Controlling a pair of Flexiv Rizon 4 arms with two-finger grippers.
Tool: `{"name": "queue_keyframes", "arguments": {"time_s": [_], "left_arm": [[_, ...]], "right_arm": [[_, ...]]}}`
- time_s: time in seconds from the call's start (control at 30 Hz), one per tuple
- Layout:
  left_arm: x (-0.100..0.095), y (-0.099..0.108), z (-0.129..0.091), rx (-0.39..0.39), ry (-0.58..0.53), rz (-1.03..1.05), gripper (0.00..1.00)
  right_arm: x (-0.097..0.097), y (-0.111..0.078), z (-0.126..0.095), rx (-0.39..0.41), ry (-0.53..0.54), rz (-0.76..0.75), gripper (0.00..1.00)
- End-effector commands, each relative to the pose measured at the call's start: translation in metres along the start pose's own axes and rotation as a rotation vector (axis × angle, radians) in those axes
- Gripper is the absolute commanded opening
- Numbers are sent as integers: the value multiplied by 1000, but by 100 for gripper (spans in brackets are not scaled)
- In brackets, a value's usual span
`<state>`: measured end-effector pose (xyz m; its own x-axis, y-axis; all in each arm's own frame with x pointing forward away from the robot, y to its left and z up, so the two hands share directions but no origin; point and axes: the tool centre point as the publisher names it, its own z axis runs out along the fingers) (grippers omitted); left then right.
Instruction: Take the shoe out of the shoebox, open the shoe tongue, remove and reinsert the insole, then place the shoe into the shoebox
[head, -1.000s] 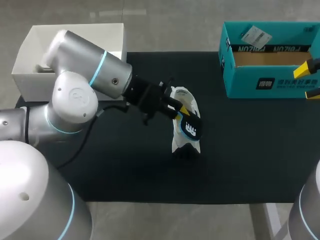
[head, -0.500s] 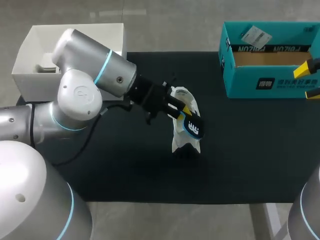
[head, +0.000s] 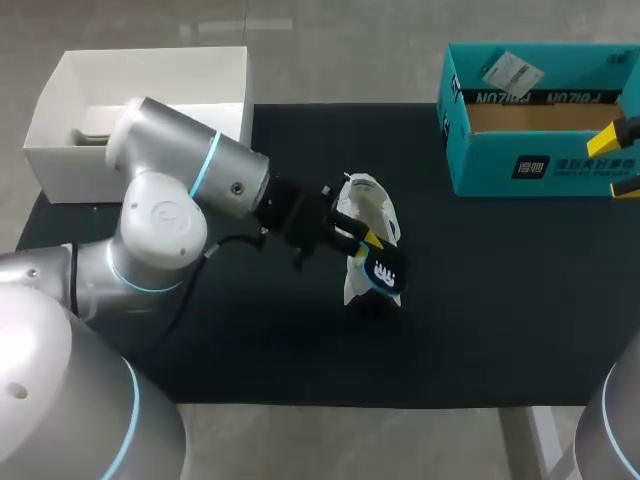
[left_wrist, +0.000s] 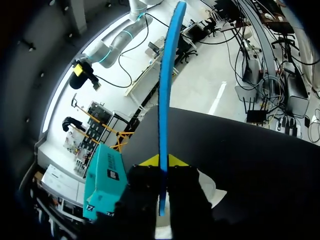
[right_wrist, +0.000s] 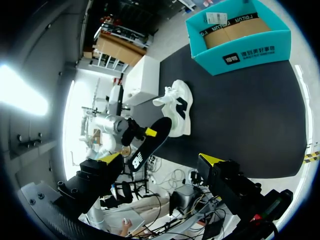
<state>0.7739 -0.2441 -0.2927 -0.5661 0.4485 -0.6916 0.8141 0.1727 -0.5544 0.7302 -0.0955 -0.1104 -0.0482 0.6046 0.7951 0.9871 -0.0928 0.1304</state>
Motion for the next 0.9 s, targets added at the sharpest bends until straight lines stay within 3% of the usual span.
{"name": "queue_keyframes", "arguments": {"time_s": [0.03,0.47,0.9], "left_arm": [[9,6,5,6,-38,-17,0],[15,23,10,-2,-44,-21,0],[8,49,11,-26,-60,-51,0]], "right_arm": [[0,-1,0,0,-2,1,100],[0,-1,0,0,-2,1,100],[0,-1,0,0,-2,1,100]]}}
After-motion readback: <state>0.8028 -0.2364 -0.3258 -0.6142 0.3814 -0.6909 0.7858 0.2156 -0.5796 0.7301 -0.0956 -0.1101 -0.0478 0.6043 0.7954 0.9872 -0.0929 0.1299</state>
